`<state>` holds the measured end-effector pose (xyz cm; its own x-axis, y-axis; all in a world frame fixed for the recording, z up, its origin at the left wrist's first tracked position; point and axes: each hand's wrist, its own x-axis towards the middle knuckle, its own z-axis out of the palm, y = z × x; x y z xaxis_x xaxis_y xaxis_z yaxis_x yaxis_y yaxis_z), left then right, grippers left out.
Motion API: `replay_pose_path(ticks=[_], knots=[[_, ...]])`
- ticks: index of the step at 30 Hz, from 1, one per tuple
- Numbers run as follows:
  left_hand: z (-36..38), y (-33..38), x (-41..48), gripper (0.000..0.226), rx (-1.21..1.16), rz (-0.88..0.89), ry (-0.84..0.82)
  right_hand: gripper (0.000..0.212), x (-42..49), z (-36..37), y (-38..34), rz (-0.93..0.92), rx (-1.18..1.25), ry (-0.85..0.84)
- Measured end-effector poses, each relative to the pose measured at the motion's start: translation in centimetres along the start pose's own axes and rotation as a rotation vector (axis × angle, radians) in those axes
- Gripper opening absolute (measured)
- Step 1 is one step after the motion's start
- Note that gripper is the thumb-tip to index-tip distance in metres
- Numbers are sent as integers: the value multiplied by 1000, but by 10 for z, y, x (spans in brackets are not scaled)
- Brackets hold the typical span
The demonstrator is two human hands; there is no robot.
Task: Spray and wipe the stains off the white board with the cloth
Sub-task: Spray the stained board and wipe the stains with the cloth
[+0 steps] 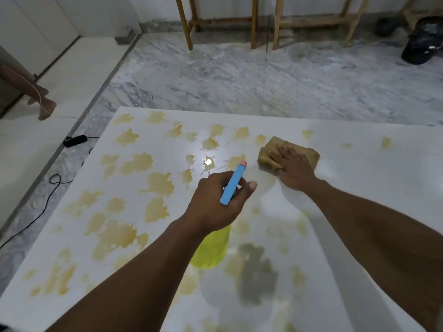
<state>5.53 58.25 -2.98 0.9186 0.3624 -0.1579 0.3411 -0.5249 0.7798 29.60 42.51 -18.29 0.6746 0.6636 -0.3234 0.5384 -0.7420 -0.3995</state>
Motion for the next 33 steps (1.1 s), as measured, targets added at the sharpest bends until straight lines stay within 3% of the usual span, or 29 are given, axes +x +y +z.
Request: replay_pose_path(ticks=[4,8,24,28,31,33], knots=[[2,-10,-12,35,1,-31,-23,57,-18,15,5,25,-69,71],[0,-18,-41,35,-16,-60,-41,79,-64,40,-7,24,-83,120],[-17,-35,-296,29,-34,11,-35,76,-355,190,-99,4,4,119],[-26,-36,-326,32,-30,26,-28,49,-385,198,-113,25,71,56],[-31,-32,-323,29,-53,38,-27,43,-385,178,-124,22,167,164],[-36,-27,-308,28,-66,41,-25,33,-383,132,-138,186,381,60]])
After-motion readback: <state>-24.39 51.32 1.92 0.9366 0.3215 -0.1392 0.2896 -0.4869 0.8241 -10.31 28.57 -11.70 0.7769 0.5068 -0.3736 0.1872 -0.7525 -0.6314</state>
